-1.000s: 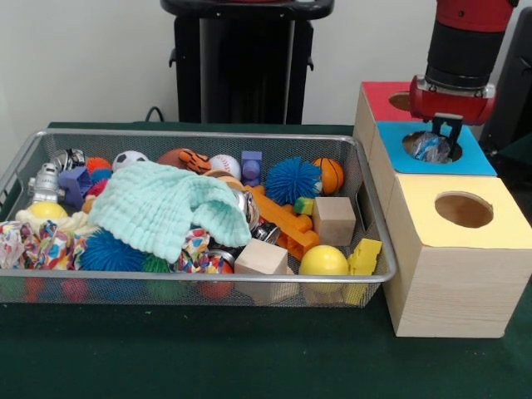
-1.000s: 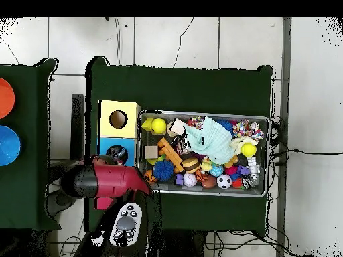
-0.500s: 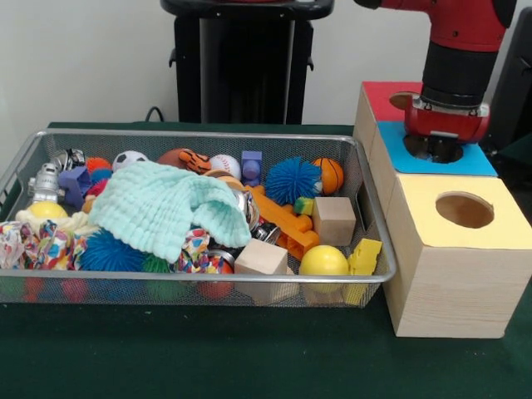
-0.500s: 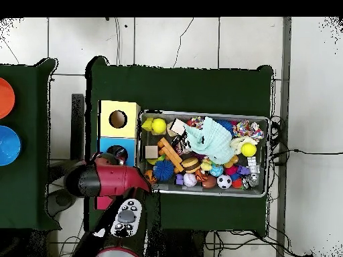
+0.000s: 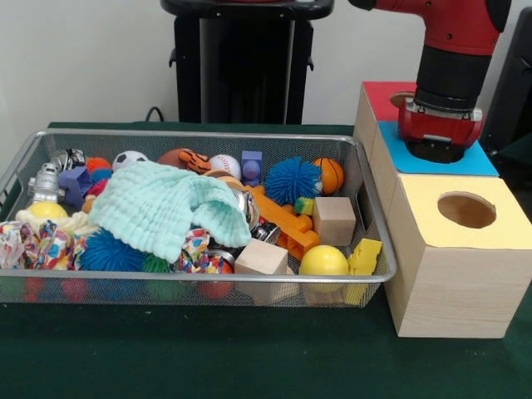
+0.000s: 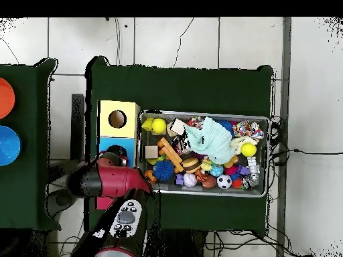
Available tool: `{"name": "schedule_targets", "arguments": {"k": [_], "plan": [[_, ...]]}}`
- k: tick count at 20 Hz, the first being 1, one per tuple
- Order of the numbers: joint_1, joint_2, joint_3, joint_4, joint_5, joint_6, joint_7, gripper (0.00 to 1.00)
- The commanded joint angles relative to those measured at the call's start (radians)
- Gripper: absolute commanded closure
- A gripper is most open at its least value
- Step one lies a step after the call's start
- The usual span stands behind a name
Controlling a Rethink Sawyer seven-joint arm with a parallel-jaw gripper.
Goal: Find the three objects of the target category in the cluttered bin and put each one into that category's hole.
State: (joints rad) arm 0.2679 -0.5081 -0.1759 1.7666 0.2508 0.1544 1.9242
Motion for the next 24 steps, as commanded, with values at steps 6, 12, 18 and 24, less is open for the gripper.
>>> {"name": "schedule_targets", "arguments": {"k": [6, 12, 18, 24], "plan": [[-0.009, 0.093, 0.044, 0.016, 0.038, -0.066, 0.217, 0.0], [-0.007, 0.081, 0.032, 0.04, 0.019, -0.117, 0.221, 1.0], [-0.006, 0.074, 0.038, 0.045, 0.034, -0.095, 0.226, 1.0], [-0.016, 0.063, 0.042, 0.051, 0.032, -0.086, 0.22, 1.0]]}}
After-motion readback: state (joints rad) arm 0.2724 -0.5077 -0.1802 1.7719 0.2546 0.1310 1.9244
